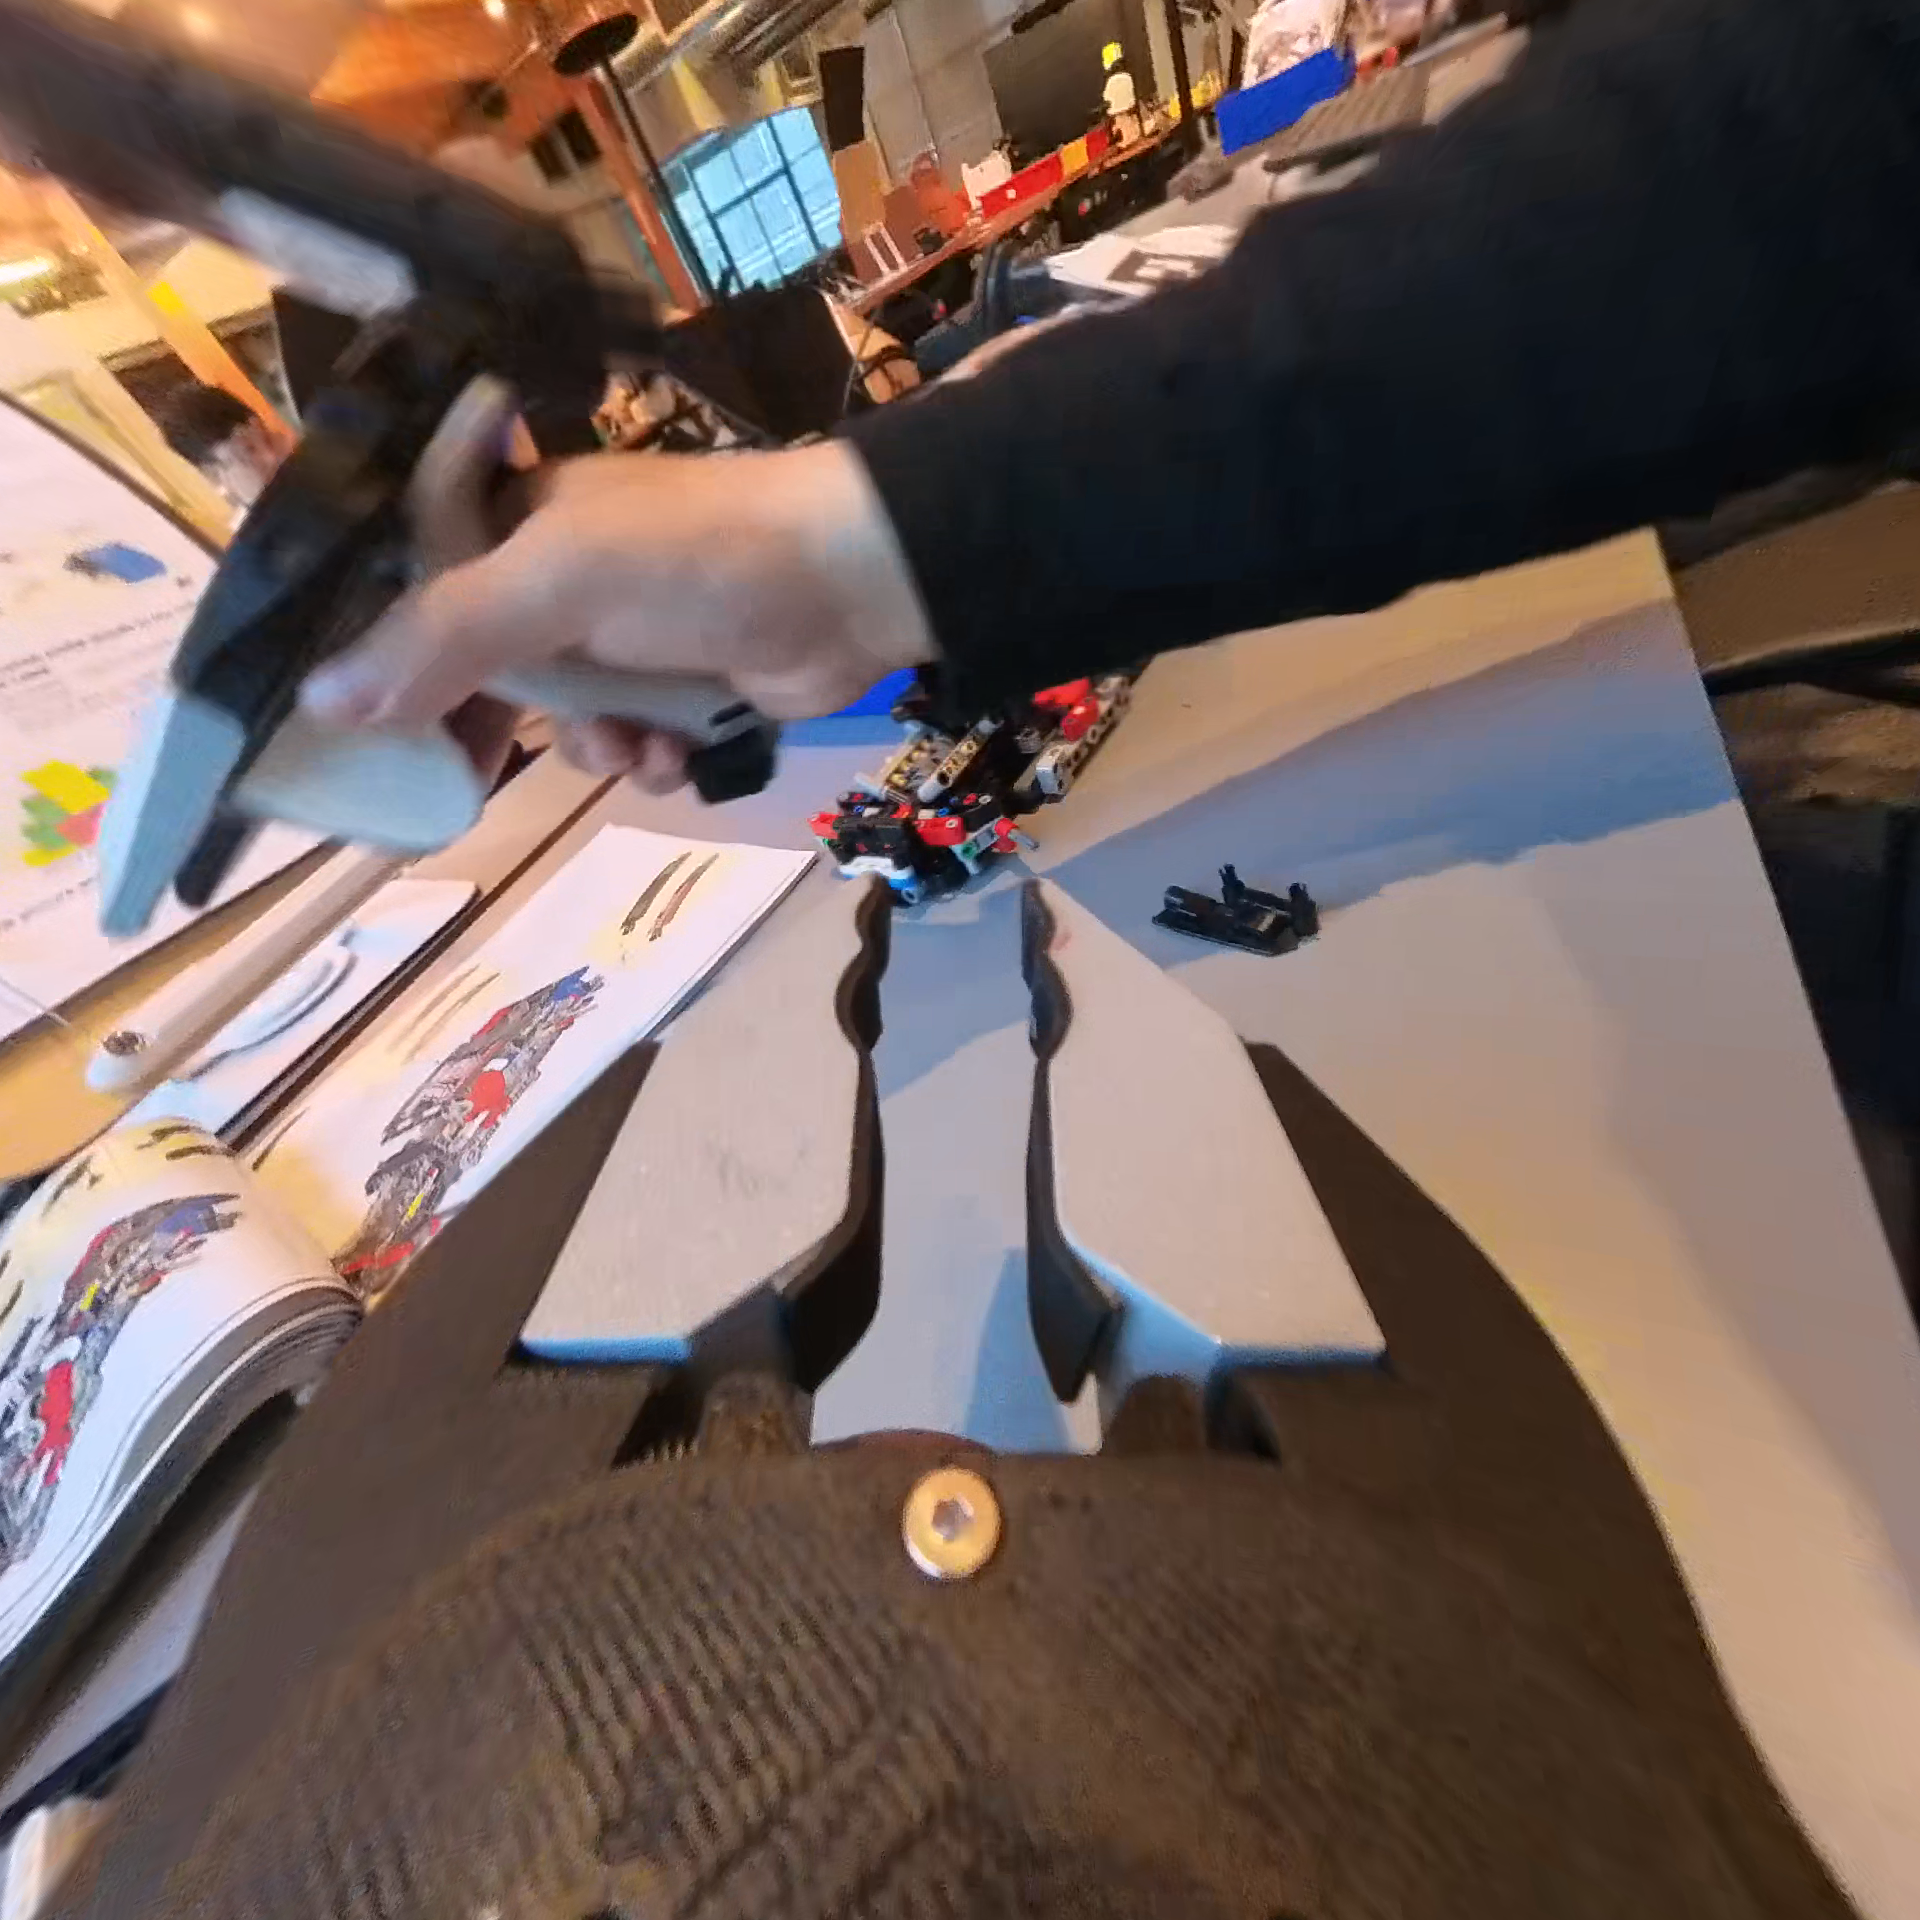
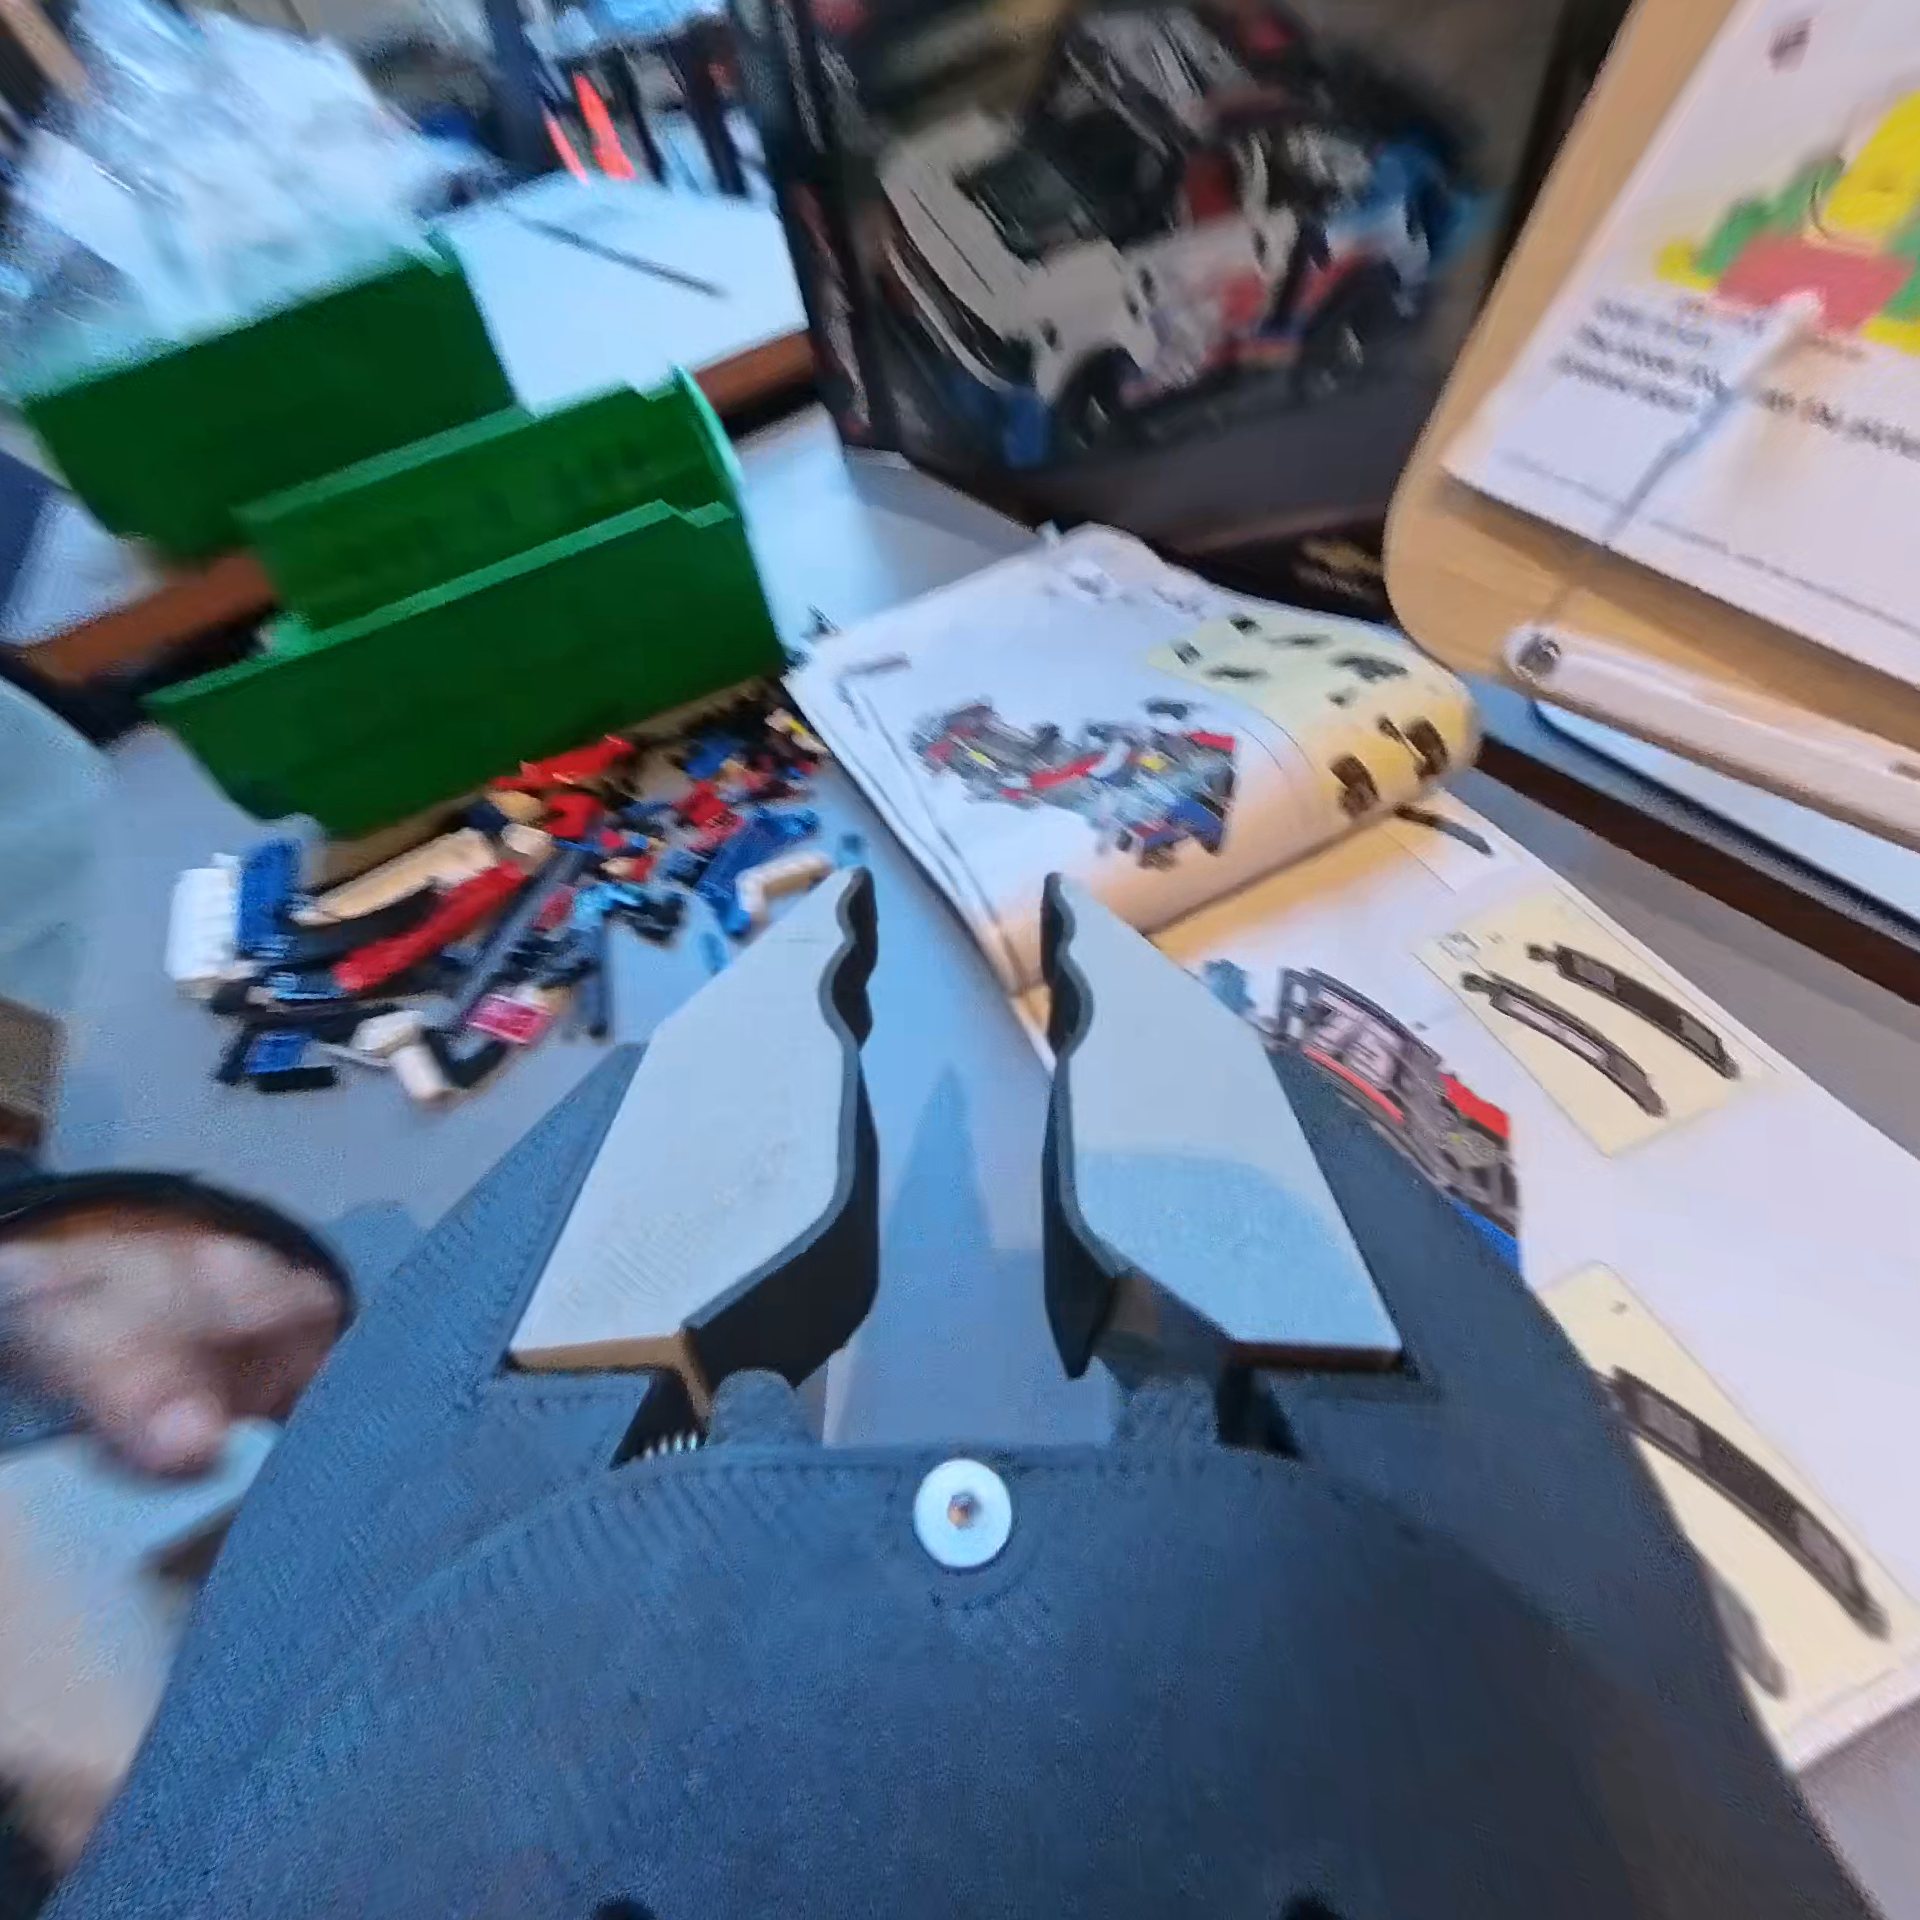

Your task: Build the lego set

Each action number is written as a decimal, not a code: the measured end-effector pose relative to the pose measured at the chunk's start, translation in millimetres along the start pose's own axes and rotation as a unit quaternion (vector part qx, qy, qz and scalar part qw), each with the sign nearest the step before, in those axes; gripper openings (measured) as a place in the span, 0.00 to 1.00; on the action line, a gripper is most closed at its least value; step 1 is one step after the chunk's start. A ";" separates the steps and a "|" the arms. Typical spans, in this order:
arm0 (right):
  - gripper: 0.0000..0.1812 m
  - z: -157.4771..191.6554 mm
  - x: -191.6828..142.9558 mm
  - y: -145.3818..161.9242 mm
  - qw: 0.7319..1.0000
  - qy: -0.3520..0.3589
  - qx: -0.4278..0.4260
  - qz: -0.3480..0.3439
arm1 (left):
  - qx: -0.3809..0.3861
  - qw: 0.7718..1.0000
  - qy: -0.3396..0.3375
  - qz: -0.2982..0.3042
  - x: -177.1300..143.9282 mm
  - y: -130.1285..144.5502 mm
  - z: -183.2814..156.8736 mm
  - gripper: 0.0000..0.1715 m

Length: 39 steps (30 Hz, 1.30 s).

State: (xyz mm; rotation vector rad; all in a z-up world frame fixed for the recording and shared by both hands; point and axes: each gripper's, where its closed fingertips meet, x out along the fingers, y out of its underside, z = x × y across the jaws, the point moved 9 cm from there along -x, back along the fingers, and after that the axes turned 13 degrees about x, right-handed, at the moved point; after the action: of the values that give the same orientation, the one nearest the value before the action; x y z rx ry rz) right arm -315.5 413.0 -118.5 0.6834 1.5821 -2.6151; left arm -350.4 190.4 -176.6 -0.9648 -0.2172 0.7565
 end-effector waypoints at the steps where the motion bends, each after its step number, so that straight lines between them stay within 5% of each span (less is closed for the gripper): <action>1: 0.17 -9.2 14.0 -1.5 0.999 0.019 0.005 0.026 | 0.011 1.000 0.004 0.001 0.8 -2.0 -3.6 0.13; 9: 0.29 -58.8 111.1 -3.0 0.989 0.014 0.060 0.133 | 0.056 0.998 0.010 0.020 1.9 -2.5 -14.9 0.11; 24: 0.29 -44.1 172.6 6.9 0.966 -0.094 0.018 0.239 | -0.174 0.983 0.050 -0.021 7.3 10.4 3.4 0.11; 33: 0.14 -18.5 186.4 26.0 0.945 0.020 -0.210 0.249 | -0.185 0.978 0.080 -0.048 2.8 6.8 0.3 0.10; 34: 0.06 -13.4 186.0 28.7 0.942 0.017 -0.222 0.249 | -0.189 0.977 0.095 -0.041 0.6 6.8 -0.4 0.11; 39: 0.00 -9.9 186.0 30.2 0.934 0.020 -0.246 0.259 | -0.205 0.970 0.132 -0.022 -16.5 18.1 12.8 0.12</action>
State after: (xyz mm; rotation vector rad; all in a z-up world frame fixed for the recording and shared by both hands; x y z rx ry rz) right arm -473.3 446.0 -216.5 0.9467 1.6782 -1.7551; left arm -377.4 194.1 -181.3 -1.4361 -0.1636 0.5430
